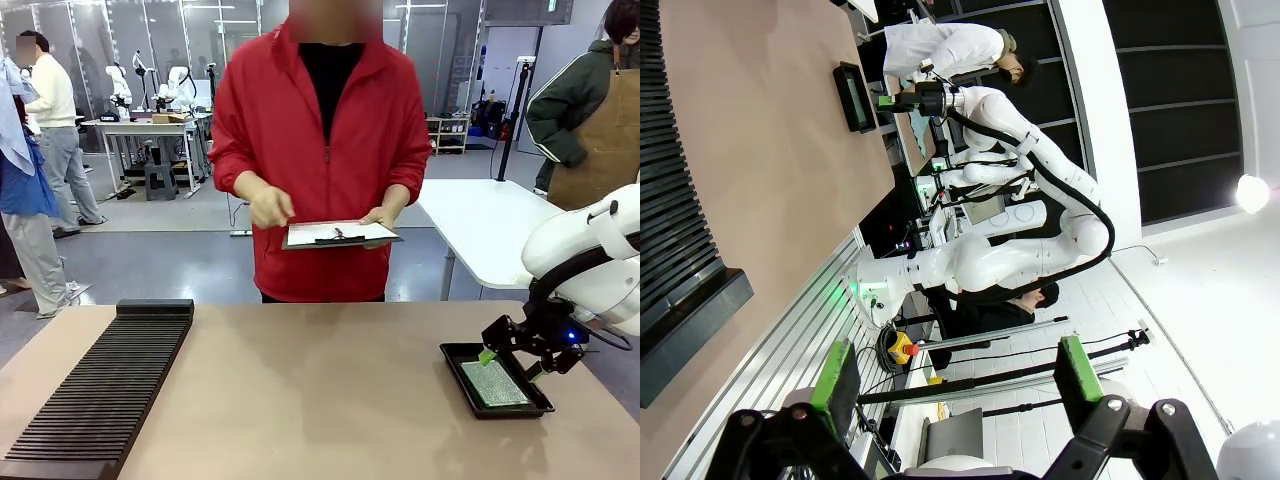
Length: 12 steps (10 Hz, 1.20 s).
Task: Inspect the PCB.
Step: Place the Blank PCB in the ESD tray.
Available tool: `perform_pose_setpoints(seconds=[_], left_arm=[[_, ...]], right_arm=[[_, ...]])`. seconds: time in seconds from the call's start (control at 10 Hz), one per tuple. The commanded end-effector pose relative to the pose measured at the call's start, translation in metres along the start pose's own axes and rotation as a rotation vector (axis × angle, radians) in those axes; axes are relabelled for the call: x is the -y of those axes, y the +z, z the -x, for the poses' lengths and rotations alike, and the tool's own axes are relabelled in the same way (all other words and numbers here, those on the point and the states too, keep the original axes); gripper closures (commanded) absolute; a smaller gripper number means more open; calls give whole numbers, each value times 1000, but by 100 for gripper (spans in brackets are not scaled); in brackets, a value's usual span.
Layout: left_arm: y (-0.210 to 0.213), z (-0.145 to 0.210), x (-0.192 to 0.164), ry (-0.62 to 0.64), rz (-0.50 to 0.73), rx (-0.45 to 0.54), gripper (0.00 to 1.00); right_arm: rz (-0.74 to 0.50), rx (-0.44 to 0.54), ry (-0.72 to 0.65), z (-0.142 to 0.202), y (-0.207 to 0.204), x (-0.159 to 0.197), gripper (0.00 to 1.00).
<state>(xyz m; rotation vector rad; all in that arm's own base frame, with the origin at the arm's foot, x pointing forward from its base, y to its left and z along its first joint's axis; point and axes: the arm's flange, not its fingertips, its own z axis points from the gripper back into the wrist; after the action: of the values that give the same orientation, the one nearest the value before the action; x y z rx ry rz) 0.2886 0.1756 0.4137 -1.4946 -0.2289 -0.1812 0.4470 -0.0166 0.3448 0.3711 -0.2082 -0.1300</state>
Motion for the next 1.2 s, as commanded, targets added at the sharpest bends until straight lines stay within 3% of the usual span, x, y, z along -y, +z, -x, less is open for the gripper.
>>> perform_pose_setpoints(seconds=[0.0, 0.1, 0.5, 0.8, 1.1], left_arm=[[0, 0, 3, -9, -6, -4, 0], [0, 0, 3, -9, -6, -4, 0], [0, 0, 3, -9, -6, -4, 0], [0, 0, 3, -9, -6, -4, 0], [0, 0, 3, -9, -6, -4, 0]], right_arm=[[2, -3, 8, 0, -2, -1, 0], [0, 0, 0, 0, 0, 0, 0], [-122, 2, -10, 31, 94, -1, 0], [-385, -52, -43, 67, 140, 35, 0], [-727, -54, -106, 96, 167, 100, 0]])
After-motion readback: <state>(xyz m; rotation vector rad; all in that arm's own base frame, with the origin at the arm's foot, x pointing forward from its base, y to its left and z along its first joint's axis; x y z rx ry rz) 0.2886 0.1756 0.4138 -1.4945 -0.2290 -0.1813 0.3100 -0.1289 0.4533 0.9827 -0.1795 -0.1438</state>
